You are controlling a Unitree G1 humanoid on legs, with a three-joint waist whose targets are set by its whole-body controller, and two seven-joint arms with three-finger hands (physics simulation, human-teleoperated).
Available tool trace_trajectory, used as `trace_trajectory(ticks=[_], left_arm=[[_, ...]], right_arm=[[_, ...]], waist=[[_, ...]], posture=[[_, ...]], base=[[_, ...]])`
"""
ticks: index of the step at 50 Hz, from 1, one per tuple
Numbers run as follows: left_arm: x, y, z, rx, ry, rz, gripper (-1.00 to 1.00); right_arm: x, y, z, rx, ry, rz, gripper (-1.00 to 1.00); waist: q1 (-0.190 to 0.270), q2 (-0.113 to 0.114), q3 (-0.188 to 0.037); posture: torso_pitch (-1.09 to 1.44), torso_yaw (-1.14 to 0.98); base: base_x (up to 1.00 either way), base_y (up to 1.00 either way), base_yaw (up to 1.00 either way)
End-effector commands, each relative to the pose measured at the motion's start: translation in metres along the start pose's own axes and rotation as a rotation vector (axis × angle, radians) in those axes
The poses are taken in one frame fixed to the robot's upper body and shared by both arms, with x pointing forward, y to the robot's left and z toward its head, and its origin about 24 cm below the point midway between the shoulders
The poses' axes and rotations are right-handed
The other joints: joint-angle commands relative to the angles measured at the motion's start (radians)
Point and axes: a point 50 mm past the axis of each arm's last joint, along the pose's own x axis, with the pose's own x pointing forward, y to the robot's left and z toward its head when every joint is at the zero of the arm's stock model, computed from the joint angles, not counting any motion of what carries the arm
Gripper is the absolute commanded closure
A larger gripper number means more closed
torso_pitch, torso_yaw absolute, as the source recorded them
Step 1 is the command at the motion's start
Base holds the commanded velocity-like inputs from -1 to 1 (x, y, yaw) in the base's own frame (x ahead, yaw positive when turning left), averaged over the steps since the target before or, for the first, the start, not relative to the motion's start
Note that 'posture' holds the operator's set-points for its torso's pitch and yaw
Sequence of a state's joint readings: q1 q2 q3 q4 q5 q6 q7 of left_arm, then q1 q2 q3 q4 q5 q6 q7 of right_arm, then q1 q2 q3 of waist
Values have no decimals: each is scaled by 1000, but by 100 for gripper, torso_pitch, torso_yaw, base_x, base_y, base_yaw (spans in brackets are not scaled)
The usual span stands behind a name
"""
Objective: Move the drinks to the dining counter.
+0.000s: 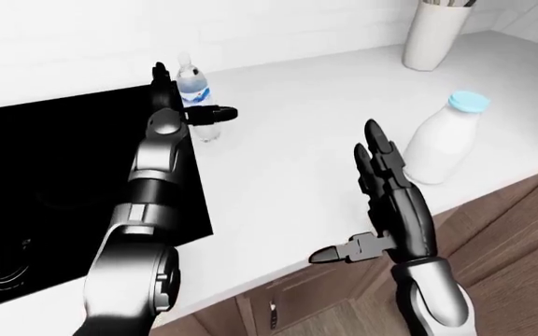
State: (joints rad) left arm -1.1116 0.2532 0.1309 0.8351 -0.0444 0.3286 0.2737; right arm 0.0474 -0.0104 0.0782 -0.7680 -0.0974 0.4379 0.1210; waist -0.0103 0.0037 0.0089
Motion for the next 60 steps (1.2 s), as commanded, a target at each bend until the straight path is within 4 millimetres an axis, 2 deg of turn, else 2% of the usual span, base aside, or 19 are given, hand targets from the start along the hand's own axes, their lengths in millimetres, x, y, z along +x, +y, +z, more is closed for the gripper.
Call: trace_trajectory(ticks=[1,13,18,24,25,30,33,35,38,45,49,52,55,60], left_arm=[[-1,3,32,-31,-126,17,-100],[5,-4,20,-36,-87,25,-97],[6,-4,16,-38,-79,27,-37],[6,-4,15,-39,-79,26,5],[6,-5,15,-39,-79,25,22],[5,-5,17,-41,-83,24,42],[5,-5,19,-45,-88,28,67],[5,-5,19,-47,-90,30,74],[4,-4,22,-49,-101,31,98],[-9,-2,43,-61,-155,1,100],[-23,-2,53,-57,-185,-26,100],[-37,-3,65,-52,-217,-57,100],[-47,-6,70,-50,-235,-77,100],[-57,-9,73,-46,-255,-94,100]], right_arm=[[0,0,12,-4,-80,-1,-100],[0,1,9,0,-75,2,-100],[-1,1,7,1,-73,1,-100],[0,1,6,2,-72,1,-100],[0,1,6,2,-72,0,-100],[-1,1,7,2,-73,0,-100],[-1,1,6,2,-73,0,-100],[-1,1,6,2,-73,0,-100],[-1,1,7,2,-74,-1,-100],[-5,-4,19,-4,-92,-16,-100],[-9,-8,28,-8,-110,-30,-100],[-14,-12,42,-19,-134,-52,-100],[-17,-15,50,-30,-150,-73,-100],[-17,-22,53,-43,-168,-126,-100]], waist=[[0,2,-26],[-8,6,-20],[-10,8,-18],[-10,10,-18],[-10,10,-18],[-8,9,-19],[-8,9,-19],[-7,8,-20],[-6,8,-20],[-5,7,-20],[-4,5,-16],[-3,3,-15],[-1,1,-13],[0,-1,-11]], posture=[[0,0],[0,0],[0,0],[0,0],[0,0],[0,0],[0,0],[0,0],[0,0],[0,0],[0,0],[0,0],[0,0],[0,0]], base=[[0,0,0],[0,0,0],[0,0,0],[0,0,0],[0,0,0],[0,0,0],[0,0,0],[0,0,0],[0,0,0],[0,0,0],[0,0,0],[0,0,0],[0,0,0],[0,0,0]])
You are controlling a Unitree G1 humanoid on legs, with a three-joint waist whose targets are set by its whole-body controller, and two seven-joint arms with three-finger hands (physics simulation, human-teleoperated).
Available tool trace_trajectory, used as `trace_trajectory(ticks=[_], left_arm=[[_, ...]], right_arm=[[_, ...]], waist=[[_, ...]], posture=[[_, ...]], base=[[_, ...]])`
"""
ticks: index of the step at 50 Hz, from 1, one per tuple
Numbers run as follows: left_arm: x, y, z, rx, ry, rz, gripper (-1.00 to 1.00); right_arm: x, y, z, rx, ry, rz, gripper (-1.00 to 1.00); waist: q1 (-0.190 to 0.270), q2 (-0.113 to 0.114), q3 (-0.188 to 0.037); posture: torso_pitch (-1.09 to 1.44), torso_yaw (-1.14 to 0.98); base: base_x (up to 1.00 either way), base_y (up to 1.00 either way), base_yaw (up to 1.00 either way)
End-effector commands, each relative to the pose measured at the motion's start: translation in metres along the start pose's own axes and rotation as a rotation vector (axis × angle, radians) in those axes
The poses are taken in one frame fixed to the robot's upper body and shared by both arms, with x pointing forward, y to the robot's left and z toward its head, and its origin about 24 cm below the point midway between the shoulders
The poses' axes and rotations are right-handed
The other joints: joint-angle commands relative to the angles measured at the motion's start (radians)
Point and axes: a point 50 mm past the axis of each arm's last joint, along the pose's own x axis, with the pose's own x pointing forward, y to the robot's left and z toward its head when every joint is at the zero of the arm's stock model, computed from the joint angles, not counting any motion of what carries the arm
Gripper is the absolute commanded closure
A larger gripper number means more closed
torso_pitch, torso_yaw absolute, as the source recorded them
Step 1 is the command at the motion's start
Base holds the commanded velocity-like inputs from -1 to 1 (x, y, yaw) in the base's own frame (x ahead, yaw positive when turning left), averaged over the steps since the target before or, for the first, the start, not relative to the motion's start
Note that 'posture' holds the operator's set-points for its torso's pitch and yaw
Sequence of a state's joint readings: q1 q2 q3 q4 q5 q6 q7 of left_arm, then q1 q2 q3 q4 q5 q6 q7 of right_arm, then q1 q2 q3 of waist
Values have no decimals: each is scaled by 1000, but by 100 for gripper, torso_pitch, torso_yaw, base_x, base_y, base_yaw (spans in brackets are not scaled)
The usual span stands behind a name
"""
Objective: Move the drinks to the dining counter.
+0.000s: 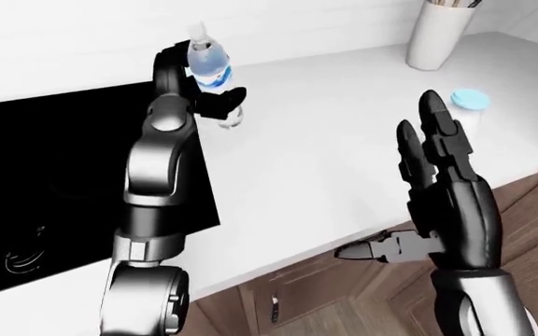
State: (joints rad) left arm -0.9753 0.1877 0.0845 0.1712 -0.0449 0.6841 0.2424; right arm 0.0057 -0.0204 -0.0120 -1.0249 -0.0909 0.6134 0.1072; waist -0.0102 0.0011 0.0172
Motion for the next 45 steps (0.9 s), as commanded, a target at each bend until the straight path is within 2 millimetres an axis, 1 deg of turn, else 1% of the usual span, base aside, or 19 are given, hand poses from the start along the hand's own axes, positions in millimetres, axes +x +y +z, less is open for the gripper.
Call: trace_trajectory(ticks=[1,7,11,14,20,23,29,33,37,39,42,45], left_arm=[[-2,5,24,-9,-101,24,100],[-4,3,23,-8,-103,17,100],[-3,3,21,-7,-101,18,100],[-4,4,21,-7,-101,21,100],[-3,3,18,-6,-97,22,100],[-3,3,17,-5,-96,22,100],[-2,3,15,-6,-95,25,100],[-1,4,14,-6,-93,28,100],[-2,4,15,-7,-94,26,100],[-3,4,16,-7,-93,25,100],[-3,4,16,-7,-92,27,100],[-2,4,17,-8,-95,26,100]], right_arm=[[0,-5,9,-6,-59,-32,-100],[3,-23,15,-16,-95,-133,-100],[3,-32,21,-35,-120,-190,-100],[0,-39,27,-34,-137,-216,-100],[-8,-62,45,-71,-176,-353,-100],[-9,-64,47,-77,-178,-373,-100],[-10,-74,45,-89,-153,-463,-100],[-8,-78,38,-95,-116,-514,-100],[-5,-81,32,-110,-79,-557,-100],[-3,-83,28,-128,-40,-596,-100],[1,-85,19,-120,-5,-611,-100],[6,-85,17,-122,9,-620,-100]], waist=[[0,1,-19],[3,-2,-19],[6,-10,-18],[8,-18,-18],[15,-33,-9],[16,-38,-5],[15,-44,-3],[16,-45,-3],[15,-43,-4],[15,-41,-6],[16,-37,-6],[16,-34,-8]], posture=[[0,0],[0,0],[0,0],[0,0],[0,0],[0,0],[0,0],[0,0],[0,0],[0,0],[0,0],[0,0]], base=[[0,0,0],[0,0,0],[0,0,0],[0,0,0],[0,0,0],[0,0,0],[0,0,0],[0,0,0],[0,0,0],[0,0,0],[0,0,0],[0,0,0]])
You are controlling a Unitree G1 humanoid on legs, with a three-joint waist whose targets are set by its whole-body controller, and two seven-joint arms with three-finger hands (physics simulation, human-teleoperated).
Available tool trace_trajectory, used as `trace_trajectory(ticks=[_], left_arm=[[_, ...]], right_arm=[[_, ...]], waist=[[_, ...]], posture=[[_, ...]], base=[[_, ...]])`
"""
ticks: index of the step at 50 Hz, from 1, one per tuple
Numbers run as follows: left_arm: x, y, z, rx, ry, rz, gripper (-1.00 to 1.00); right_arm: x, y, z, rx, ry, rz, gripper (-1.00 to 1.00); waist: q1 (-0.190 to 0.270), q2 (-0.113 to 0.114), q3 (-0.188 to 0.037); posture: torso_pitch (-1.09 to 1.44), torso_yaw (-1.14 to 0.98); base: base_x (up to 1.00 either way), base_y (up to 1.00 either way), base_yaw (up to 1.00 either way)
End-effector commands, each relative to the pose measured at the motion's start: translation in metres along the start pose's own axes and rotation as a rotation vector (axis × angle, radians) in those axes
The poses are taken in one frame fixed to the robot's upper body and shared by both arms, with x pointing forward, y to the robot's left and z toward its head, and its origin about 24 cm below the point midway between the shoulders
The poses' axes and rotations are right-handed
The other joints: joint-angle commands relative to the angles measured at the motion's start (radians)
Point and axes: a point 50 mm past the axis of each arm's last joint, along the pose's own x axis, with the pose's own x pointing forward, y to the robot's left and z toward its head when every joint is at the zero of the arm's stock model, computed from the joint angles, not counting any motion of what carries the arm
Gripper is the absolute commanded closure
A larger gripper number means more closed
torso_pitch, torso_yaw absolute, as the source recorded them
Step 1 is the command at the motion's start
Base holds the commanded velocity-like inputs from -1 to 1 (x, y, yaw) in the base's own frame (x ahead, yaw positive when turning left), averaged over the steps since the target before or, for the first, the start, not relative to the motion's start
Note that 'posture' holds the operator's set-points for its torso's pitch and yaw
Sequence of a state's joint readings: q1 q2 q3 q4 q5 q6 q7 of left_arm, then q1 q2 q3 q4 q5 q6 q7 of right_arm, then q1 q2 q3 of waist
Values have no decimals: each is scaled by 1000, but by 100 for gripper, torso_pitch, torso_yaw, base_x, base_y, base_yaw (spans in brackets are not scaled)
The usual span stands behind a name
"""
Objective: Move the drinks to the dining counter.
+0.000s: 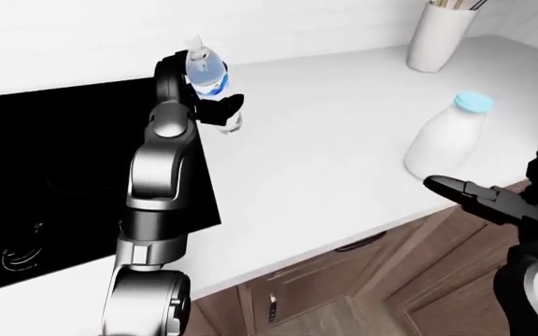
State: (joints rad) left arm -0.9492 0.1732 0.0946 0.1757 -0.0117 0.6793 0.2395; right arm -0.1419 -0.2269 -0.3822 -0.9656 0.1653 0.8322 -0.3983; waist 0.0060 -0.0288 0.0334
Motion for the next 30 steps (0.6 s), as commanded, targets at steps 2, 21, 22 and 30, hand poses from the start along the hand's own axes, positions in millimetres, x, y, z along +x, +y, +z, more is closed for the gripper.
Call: trace_trajectory(ticks=[2,21,22,30], left_arm=[[-2,3,27,-23,-118,9,100],[-2,0,27,-22,-120,4,100],[-2,0,26,-22,-120,4,100],[-1,-1,24,-22,-119,5,100]], right_arm=[[3,-3,10,-58,-77,-49,-100],[30,13,-14,-124,2,-86,-100],[31,13,-14,-124,3,-88,-100],[40,16,-19,-146,12,-94,-100]], waist=[[0,-2,-25],[0,4,-28],[0,4,-28],[1,5,-29]], posture=[[0,0],[0,0],[0,0],[0,0]], base=[[0,0,0],[0,0,0],[0,0,0],[0,0,0]])
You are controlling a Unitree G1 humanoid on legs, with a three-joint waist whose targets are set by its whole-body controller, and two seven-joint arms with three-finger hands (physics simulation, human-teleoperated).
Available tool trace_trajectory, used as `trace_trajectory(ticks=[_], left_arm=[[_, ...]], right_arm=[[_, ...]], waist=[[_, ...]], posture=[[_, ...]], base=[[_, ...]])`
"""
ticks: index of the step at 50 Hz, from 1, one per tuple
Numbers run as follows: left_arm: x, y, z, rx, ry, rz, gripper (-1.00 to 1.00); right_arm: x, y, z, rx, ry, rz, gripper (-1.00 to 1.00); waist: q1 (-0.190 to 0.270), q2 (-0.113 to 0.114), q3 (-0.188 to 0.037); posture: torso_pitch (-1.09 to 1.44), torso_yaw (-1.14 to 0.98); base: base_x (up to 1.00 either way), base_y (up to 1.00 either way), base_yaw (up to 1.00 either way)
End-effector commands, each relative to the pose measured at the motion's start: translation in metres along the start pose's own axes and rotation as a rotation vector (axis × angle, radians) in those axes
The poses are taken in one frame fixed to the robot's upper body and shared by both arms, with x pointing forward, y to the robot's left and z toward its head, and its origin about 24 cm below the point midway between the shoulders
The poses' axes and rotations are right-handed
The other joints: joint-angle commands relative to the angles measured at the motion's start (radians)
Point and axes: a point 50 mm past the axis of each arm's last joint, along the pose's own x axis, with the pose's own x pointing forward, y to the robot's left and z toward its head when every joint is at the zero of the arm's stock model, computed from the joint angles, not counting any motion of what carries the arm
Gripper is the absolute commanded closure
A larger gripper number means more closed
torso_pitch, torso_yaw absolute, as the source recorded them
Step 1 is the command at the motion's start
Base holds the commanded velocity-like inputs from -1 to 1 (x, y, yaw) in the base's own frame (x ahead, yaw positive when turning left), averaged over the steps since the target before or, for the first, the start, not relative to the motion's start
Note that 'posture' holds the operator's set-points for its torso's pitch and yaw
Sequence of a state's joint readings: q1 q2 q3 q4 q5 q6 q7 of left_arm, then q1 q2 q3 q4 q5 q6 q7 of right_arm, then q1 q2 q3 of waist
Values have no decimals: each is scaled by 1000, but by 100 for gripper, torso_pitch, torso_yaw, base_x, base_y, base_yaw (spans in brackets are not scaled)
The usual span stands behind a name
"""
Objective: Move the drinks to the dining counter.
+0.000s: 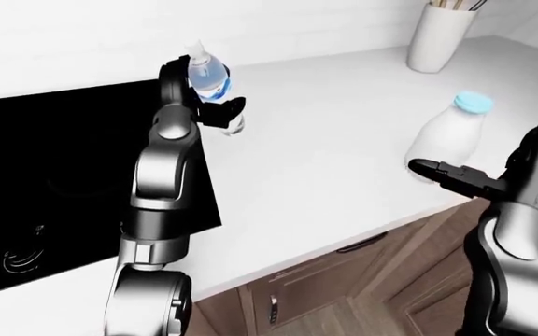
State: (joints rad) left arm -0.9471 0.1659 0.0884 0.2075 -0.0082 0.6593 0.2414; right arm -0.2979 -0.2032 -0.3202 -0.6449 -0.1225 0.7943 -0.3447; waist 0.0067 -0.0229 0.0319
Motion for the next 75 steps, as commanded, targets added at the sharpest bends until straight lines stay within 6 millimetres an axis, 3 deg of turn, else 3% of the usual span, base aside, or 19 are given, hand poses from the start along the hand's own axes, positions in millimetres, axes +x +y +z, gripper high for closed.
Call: trace_trajectory(ticks=[1,28,31,32,33,34,35,40,45,49,53,58,75], left_arm=[[-3,3,31,-27,-132,10,100],[-3,2,30,-28,-131,12,100],[-2,3,29,-28,-131,14,100],[-2,3,29,-27,-131,13,100],[-3,3,29,-28,-131,13,100],[-3,3,28,-28,-131,12,100],[-2,2,28,-28,-131,12,100],[-1,2,27,-25,-130,9,100],[-1,2,27,-27,-132,10,100],[-2,2,27,-27,-132,10,100],[-1,2,25,-26,-131,10,100],[-8,1,29,-20,-140,-4,100],[-61,7,61,-9,-169,-132,100]], right_arm=[[2,-1,9,18,-71,-14,-100],[26,27,-15,-14,-24,21,-100],[26,28,-17,-16,-20,21,-91],[26,28,-18,-17,-19,22,-80],[27,28,-19,-17,-19,23,-66],[27,29,-19,-17,-18,25,-25],[28,29,-20,-18,-17,24,-12],[30,31,-19,-22,-16,27,9],[33,34,-18,-24,-18,30,15],[35,37,-17,-29,-18,33,49],[34,39,-15,-30,-23,42,100],[31,38,-7,-20,-44,65,100],[4,29,64,-3,-172,158,100]], waist=[[0,-1,-27],[-1,-2,-30],[0,-2,-30],[0,-2,-30],[0,-2,-30],[0,-2,-30],[-1,-2,-30],[0,-3,-30],[-2,-5,-30],[-2,-6,-31],[-1,-7,-31],[-1,-6,-33],[-1,9,-18]], posture=[[0,0],[0,0],[0,0],[0,0],[0,0],[0,0],[0,0],[0,0],[0,0],[0,0],[0,0],[0,0],[0,0]], base=[[0,0,0],[0,0,0],[0,0,0],[0,0,0],[0,0,0],[0,0,0],[0,0,0],[0,0,0],[0,0,0],[0,0,0],[0,0,0],[0,0,0],[0,0,0]])
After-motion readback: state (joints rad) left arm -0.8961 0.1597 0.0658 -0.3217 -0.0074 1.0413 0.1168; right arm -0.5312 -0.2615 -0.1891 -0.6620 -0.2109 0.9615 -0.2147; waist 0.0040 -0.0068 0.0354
